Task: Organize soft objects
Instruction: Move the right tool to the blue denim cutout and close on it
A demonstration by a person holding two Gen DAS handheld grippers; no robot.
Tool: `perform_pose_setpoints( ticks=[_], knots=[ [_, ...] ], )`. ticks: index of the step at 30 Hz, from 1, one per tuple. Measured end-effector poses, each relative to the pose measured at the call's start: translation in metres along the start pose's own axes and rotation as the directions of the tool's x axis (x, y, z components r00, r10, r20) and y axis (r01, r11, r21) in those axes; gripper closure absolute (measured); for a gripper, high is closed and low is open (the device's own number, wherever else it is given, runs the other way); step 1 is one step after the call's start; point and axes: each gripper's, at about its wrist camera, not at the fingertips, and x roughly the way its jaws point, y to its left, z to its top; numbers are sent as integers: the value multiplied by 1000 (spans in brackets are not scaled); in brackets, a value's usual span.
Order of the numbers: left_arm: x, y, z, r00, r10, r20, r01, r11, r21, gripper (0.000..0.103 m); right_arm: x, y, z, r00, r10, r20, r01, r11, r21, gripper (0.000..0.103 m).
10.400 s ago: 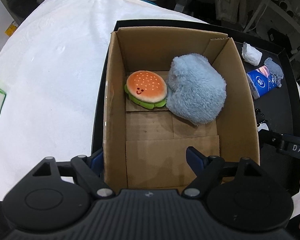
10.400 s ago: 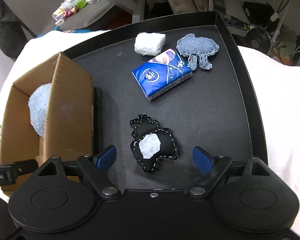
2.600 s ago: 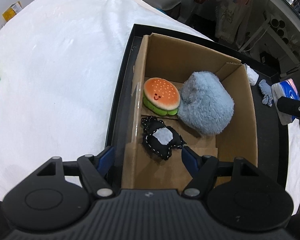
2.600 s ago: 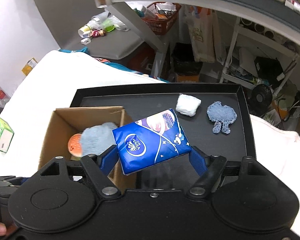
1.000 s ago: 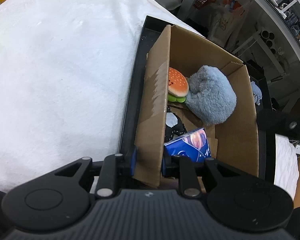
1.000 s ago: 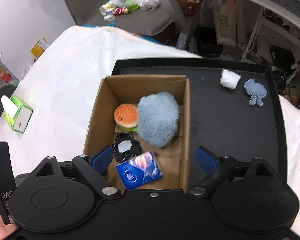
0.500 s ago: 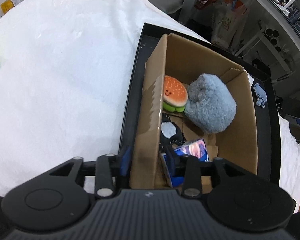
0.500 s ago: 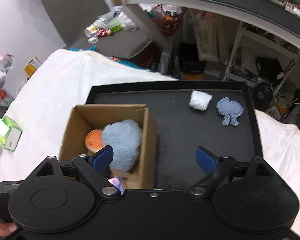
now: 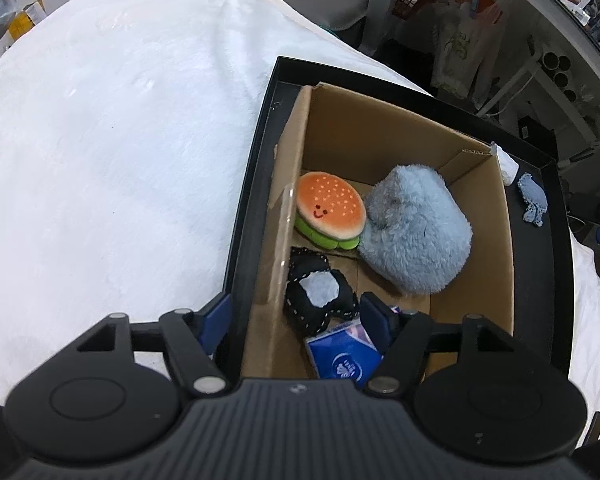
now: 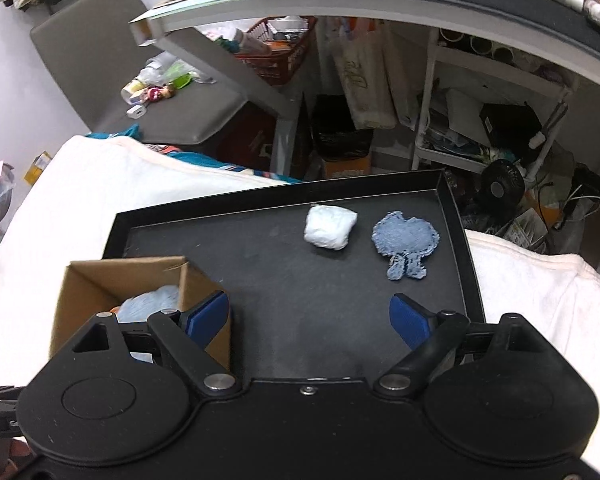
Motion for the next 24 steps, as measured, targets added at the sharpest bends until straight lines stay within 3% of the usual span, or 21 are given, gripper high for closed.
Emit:
perform_pose_setpoints(
  ticks=[6,14,24],
  knots=[
    [2,-12,8,1000,28,0,-28,1000,11,34,17,-20,7,1000,5,-8,-5,1000,31,14],
    [11,-24,15,997,72,-12,-72,997,14,34,40,-47,13,1000,-17,11,16,997,69,4],
    [21,-41,20,989,144,-14,-143,989,48,34,68,-65,3,999,9,39,-11,998,63,3]
  ],
)
